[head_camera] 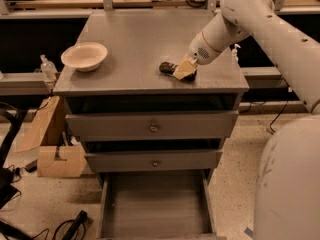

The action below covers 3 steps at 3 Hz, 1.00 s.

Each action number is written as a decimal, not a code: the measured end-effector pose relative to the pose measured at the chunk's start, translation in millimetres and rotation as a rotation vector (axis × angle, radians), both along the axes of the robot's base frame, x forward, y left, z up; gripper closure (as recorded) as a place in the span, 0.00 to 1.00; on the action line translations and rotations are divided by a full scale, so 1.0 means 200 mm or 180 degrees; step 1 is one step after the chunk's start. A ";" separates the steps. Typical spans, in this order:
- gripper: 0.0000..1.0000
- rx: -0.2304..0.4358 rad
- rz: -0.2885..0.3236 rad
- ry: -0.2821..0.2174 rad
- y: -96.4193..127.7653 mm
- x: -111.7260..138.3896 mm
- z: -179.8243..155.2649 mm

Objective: Place rxbar chocolate into bottom drawer

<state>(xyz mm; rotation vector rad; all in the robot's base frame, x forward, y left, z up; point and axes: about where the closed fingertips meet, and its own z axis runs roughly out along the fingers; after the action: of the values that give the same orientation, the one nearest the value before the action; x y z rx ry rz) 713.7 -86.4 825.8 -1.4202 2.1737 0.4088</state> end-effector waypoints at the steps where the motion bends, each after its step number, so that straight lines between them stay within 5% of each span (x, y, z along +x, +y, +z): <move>1: 1.00 0.0000 0.0000 0.0000 0.00 0.00 0.00; 2: 1.00 0.0001 0.0076 -0.0006 0.05 0.02 0.02; 3: 1.00 -0.0064 0.0173 -0.0210 0.10 0.00 0.19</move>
Offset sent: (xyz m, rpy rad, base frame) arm 0.0091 0.0197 0.0164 0.0005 -0.0147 0.0522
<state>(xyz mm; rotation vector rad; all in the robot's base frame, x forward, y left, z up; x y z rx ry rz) 712.9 -66.5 863.7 -1.4854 2.0964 0.3554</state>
